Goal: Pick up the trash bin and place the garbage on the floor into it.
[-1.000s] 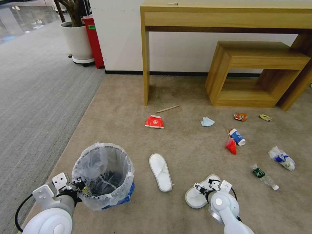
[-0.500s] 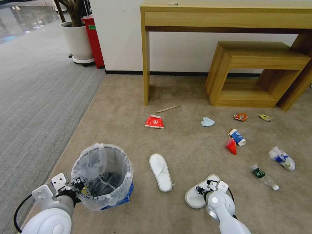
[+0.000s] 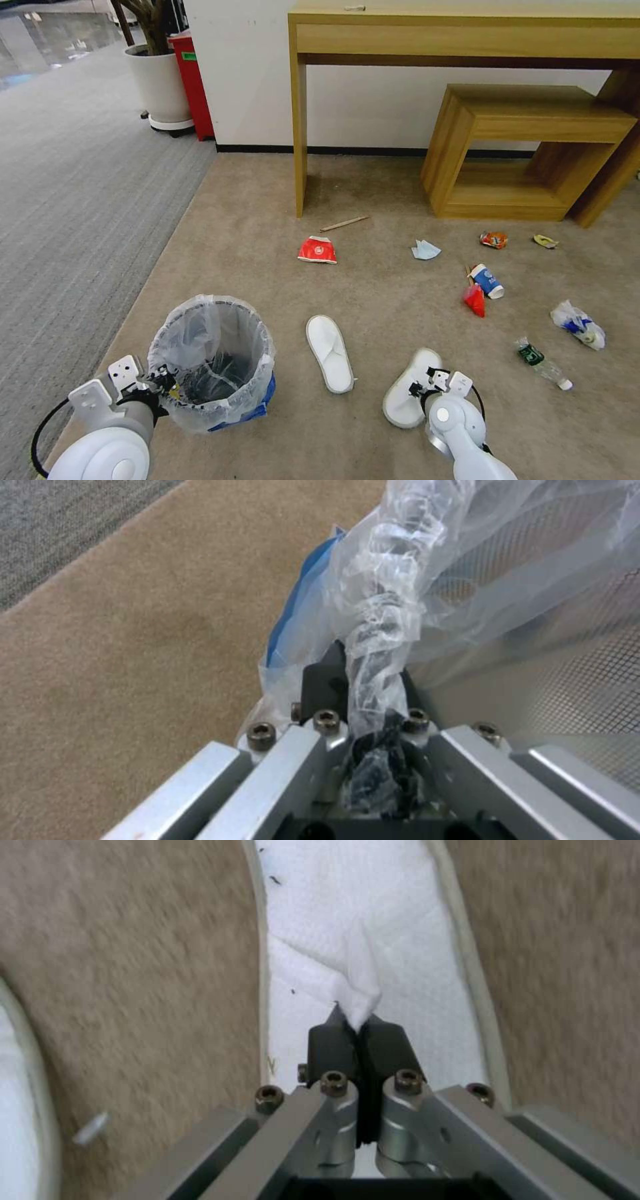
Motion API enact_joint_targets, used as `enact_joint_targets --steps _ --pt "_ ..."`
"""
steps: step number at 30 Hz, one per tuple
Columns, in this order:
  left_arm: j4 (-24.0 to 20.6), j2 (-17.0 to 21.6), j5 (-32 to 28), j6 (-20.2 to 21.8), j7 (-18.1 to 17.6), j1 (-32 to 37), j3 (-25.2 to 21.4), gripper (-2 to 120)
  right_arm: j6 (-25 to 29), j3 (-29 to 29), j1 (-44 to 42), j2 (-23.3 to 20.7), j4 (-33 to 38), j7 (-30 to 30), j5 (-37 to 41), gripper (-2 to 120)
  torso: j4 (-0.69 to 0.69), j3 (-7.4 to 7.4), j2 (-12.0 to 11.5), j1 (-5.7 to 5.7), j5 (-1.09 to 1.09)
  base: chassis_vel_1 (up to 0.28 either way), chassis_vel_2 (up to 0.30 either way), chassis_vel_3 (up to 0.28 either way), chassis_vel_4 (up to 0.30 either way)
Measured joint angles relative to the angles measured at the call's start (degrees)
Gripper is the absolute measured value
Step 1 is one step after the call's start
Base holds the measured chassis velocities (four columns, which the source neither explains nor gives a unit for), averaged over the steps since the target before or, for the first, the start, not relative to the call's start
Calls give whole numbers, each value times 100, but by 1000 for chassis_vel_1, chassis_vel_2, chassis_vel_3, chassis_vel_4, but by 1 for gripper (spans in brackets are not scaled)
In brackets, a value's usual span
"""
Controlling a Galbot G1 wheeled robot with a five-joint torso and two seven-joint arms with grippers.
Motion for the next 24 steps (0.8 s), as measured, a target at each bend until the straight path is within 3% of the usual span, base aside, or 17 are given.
enact_joint_targets --steps 1,4,5,6,9,10,12,14,15,17,19,21,24 --pt "0 0 0 0 0 0 0 1 0 0 0 0 0 0 0 0 0 0 0 0 0 0 0 0 0" --pt "64 -34 78 0 42 23 79 1 1130 -86 -177 -68 234 -1039 -602 0 -2 0 0 0 0 0 0 0 0" --pt "64 -34 78 0 42 23 79 1 1130 -86 -177 -68 234 -1039 -602 0 -2 0 0 0 0 0 0 0 0" --pt "93 -61 97 0 56 32 139 1 1929 -112 -260 -119 415 -1983 -800 0 -1 0 0 0 -1 0 0 0 0" --pt "128 -121 119 0 74 54 290 1 3383 -81 -295 -222 759 -3892 -872 0 0 0 0 0 -1 0 0 0 0" --pt "128 -121 119 0 74 54 290 1 3383 -81 -295 -222 759 -3892 -872 0 0 0 0 0 -1 0 0 0 0" --pt "142 -182 122 0 90 68 503 1 3973 -97 -206 -348 1113 -5501 -549 0 -1 0 0 0 0 0 0 0 0" --pt "141 -252 120 0 102 52 718 1 4201 -246 -13 -488 1313 -6751 -175 0 -1 -1 0 0 -1 0 0 0 0" --pt "141 -252 120 0 102 52 718 1 4201 -246 -13 -488 1313 -6751 -175 0 -1 -1 0 0 -1 0 0 0 0" --pt "114 -343 157 0 101 18 938 1 4252 -461 254 -569 1342 -7546 31 0 0 0 0 0 0 0 0 0 0" --pt "86 -383 179 0 101 7 1033 1 4256 -570 375 -586 1306 -7796 77 0 -1 0 0 0 -2 0 0 0 0" --pt "-10 -491 281 -1 114 -9 1304 1 4255 -997 815 -566 984 -8398 104 0 0 0 0 0 1 0 0 0 0" --pt "-112 -545 396 0 160 1 1469 1 4246 -1407 1149 -462 567 -8824 11 0 1 1 0 0 0 0 0 0 0"
